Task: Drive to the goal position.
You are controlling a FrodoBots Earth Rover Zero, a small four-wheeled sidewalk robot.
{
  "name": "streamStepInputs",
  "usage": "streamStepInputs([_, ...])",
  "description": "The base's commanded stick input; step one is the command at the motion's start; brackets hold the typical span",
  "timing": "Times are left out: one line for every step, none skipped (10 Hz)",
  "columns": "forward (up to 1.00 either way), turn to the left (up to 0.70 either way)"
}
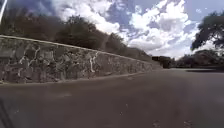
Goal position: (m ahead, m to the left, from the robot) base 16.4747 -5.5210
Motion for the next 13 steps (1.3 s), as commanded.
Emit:
streamStepInputs([0.7, 0.0])
streamStepInputs([0.7, 0.0])
streamStepInputs([0.7, 0.0])
streamStepInputs([0.7, 0.0])
streamStepInputs([0.7, 0.0])
streamStepInputs([0.7, 0.0])
streamStepInputs([0.7, 0.0])
streamStepInputs([0.7, 0.0])
streamStepInputs([0.7, 0.0])
streamStepInputs([0.7, 0.0])
streamStepInputs([0.7, 0.0])
streamStepInputs([0.7, 0.0])
streamStepInputs([0.7, 0.0])
